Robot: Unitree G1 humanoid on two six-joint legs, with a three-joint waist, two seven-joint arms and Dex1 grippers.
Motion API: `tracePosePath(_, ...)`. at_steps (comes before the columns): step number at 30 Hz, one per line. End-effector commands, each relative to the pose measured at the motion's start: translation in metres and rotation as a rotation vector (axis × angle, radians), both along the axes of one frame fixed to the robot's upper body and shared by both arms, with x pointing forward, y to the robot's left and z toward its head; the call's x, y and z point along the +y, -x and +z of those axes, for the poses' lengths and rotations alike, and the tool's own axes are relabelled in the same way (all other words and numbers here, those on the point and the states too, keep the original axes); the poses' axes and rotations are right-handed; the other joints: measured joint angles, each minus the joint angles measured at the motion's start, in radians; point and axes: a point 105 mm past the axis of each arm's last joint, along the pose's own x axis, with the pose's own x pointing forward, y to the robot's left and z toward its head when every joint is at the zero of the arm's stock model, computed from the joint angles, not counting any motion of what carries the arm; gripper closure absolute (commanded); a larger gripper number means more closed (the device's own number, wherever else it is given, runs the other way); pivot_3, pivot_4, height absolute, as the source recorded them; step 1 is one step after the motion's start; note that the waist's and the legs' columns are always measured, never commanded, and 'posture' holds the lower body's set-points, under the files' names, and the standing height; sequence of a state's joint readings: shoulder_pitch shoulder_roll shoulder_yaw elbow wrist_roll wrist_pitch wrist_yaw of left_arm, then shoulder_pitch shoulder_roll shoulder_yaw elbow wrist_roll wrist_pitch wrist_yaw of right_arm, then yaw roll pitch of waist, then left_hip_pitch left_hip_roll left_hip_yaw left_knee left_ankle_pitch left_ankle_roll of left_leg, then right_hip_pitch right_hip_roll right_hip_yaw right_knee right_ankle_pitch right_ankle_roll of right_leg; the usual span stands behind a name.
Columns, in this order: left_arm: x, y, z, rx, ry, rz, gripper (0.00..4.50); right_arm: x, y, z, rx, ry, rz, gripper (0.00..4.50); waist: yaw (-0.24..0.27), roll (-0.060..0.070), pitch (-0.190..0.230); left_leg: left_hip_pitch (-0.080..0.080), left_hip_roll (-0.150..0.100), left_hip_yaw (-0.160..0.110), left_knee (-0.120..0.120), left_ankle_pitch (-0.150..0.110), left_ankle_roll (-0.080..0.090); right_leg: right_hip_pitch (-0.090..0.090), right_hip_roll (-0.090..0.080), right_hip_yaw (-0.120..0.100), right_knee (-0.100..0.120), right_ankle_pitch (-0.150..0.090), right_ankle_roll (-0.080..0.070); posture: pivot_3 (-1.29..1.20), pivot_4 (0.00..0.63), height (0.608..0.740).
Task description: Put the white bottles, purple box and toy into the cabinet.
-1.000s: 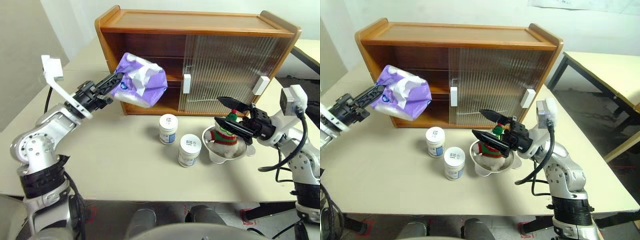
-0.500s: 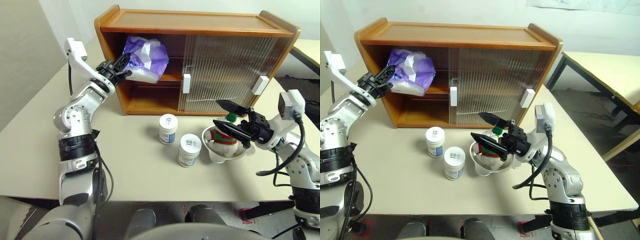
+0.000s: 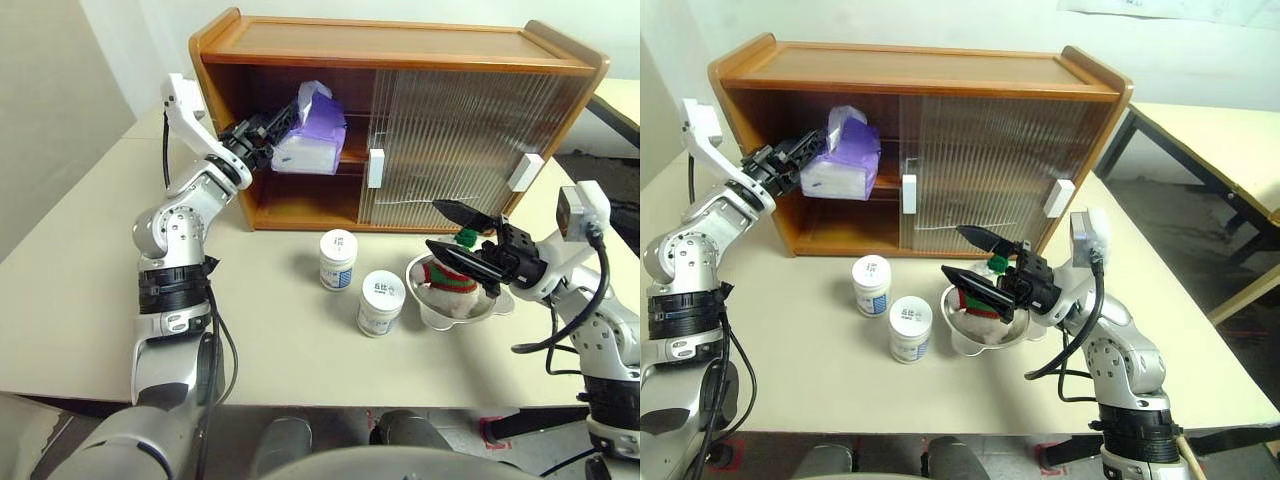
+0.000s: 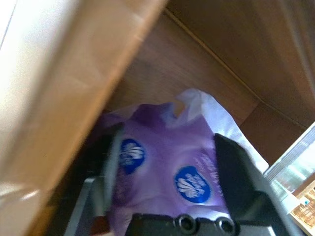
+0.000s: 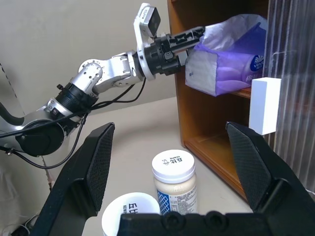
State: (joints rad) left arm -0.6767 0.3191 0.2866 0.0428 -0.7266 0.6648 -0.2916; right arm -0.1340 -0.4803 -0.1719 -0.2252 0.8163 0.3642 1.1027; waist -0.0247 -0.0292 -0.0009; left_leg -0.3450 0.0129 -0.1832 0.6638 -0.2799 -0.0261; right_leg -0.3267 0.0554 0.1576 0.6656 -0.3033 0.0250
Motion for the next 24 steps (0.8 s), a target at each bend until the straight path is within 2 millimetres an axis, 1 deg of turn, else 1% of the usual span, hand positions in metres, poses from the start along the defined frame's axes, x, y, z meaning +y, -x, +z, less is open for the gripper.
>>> tracePosePath(1,0.006,0.009,-0.003,-0.008,-0.06,0.006,0.03,-0.001,-0.001,-0.001,-0.005,0.009,0.0,0.0,-0.006,0.0,0.0,0.0,0.0,0.0,0.0,0.0,0.0,0.0,0.0,0.0,0.0,0.0,0.0,-0.11,0.0,0.74)
tracePosePath(4,0.009,0.022,0.003,-0.054,-0.092,-0.009,0.03,-0.001,-0.001,-0.001,-0.006,0.008,0.005,0.0,-0.007,0.0,0.0,0.0,0.0,0.0,0.0,0.0,0.0,0.0,0.0,0.0,0.0,-0.001,-0.002,-0.11,0.0,0.74)
tracePosePath(6,0.009,0.036,0.0,-0.049,-0.121,-0.06,0.03,0.0,0.0,-0.001,-0.004,0.008,0.008,0.0,-0.007,0.0,0.0,0.0,0.0,0.0,0.0,0.0,0.0,0.0,0.0,0.0,0.0,-0.002,-0.003,-0.11,0.0,0.74)
tracePosePath(8,0.013,0.049,-0.004,-0.035,-0.157,-0.088,0.03,0.0,0.0,-0.001,-0.002,0.012,0.011,0.0,-0.007,0.0,0.0,0.0,0.0,0.0,-0.001,0.0,0.0,0.0,0.0,0.0,0.0,-0.002,-0.004,-0.1,0.0,0.74)
tracePosePath(10,0.017,0.054,-0.004,-0.033,-0.172,-0.088,0.03,0.0,0.0,0.0,-0.002,0.011,0.011,0.0,-0.006,0.0,0.0,0.001,0.0,0.0,-0.001,0.0,0.0,0.0,0.0,0.0,0.0,-0.004,-0.006,-0.1,0.0,0.74)
tracePosePath(12,0.022,0.061,0.001,-0.058,-0.203,-0.088,0.03,0.001,0.0,0.001,0.0,0.012,0.015,0.0,-0.002,0.0,0.0,0.001,0.0,0.0,-0.001,-0.001,0.001,0.0,0.0,-0.001,0.001,-0.003,-0.007,-0.1,0.0,0.74)
tracePosePath(14,0.026,0.068,0.006,-0.104,-0.237,-0.096,0.03,0.002,-0.001,0.001,0.004,0.013,0.02,0.0,-0.001,0.0,0.0,0.001,0.0,0.0,-0.001,-0.004,0.006,0.0,0.0,0.0,0.001,-0.003,-0.007,-0.08,0.0,0.74)
tracePosePath(15,0.03,0.07,0.007,-0.122,-0.238,-0.092,0.21,0.003,-0.001,0.001,0.007,0.013,0.024,0.0,-0.001,0.0,0.0,0.001,0.0,0.0,-0.001,-0.006,0.009,0.0,0.0,-0.001,0.001,-0.003,-0.007,-0.07,0.0,0.74)
tracePosePath(16,0.031,0.073,0.007,-0.136,-0.239,-0.101,0.43,0.004,-0.001,0.001,0.009,0.013,0.027,0.0,-0.001,0.0,0.0,0.002,0.0,0.0,-0.001,-0.006,0.009,0.0,0.0,0.0,0.001,-0.003,-0.008,-0.07,0.0,0.74)
tracePosePath(17,0.027,0.078,0.004,-0.139,-0.238,-0.147,0.62,0.004,-0.001,0.0,0.011,0.012,0.03,0.0,0.0,0.0,0.0,0.002,0.0,0.0,-0.001,-0.006,0.009,0.001,0.0,-0.001,0.001,-0.003,-0.008,-0.07,0.0,0.74)
tracePosePath(20,0.014,0.086,-0.004,-0.141,-0.247,-0.246,1.58,0.005,-0.001,0.001,0.014,0.01,0.033,0.0,0.002,0.0,0.0,0.004,0.0,0.0,-0.001,-0.005,0.009,0.001,0.0,0.0,0.002,-0.003,-0.009,-0.07,0.003,0.74)
tracePosePath(22,0.003,0.086,-0.014,-0.133,-0.279,-0.294,2.36,0.005,-0.001,0.001,0.015,0.01,0.033,0.0,0.005,0.0,0.0,0.004,0.0,-0.001,-0.001,-0.005,0.009,0.001,0.0,0.0,0.002,-0.003,-0.009,-0.08,0.006,0.74)
tracePosePath(24,-0.002,0.083,-0.02,-0.129,-0.312,-0.307,3.02,0.005,-0.001,0.001,0.016,0.011,0.032,0.0,0.007,0.0,0.0,0.004,0.0,-0.001,-0.001,-0.006,0.009,0.001,0.0,0.0,0.002,-0.003,-0.009,-0.08,0.006,0.74)
